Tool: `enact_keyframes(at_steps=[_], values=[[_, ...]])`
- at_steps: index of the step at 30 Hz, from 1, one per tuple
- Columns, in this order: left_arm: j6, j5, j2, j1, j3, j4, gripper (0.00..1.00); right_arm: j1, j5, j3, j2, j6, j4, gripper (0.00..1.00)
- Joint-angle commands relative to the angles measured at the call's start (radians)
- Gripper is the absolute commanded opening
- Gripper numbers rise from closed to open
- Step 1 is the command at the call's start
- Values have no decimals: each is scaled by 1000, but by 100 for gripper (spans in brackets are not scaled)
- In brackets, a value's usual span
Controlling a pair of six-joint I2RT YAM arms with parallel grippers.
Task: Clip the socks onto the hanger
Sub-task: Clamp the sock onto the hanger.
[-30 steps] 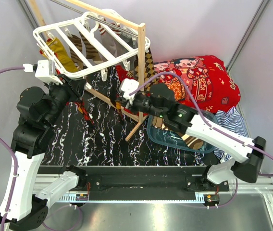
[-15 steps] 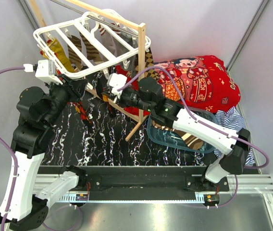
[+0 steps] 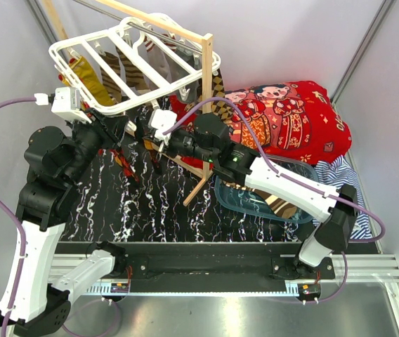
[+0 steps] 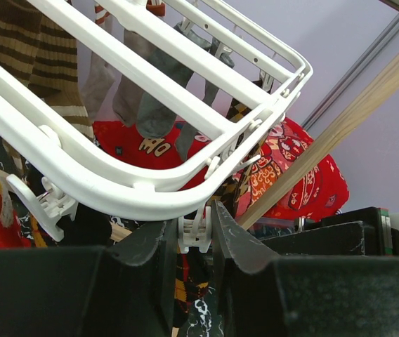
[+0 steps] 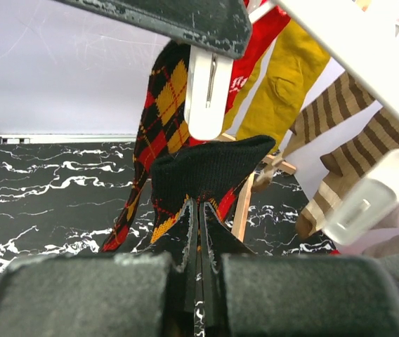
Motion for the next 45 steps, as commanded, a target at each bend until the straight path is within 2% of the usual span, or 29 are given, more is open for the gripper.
enact_keyframes(at_steps=[1,29,32,37,40,45], values=[[-1,45,9,1,27,1,18,16,-8,60,3,-16,50,0],[-16,53,19,1,24,-11,20,34,0,113,18,-29,66,0],[-15,51,19,1,24,-11,27,39,1,116,17,-29,69,0],[-13,48,19,1,30,-11,52,37,0,127,17,-29,72,0],[-12,42,17,1,33,-13,62,39,-2,130,17,-27,79,0],[-9,18,14,1,39,-10,64,42,0,130,15,-22,87,0]])
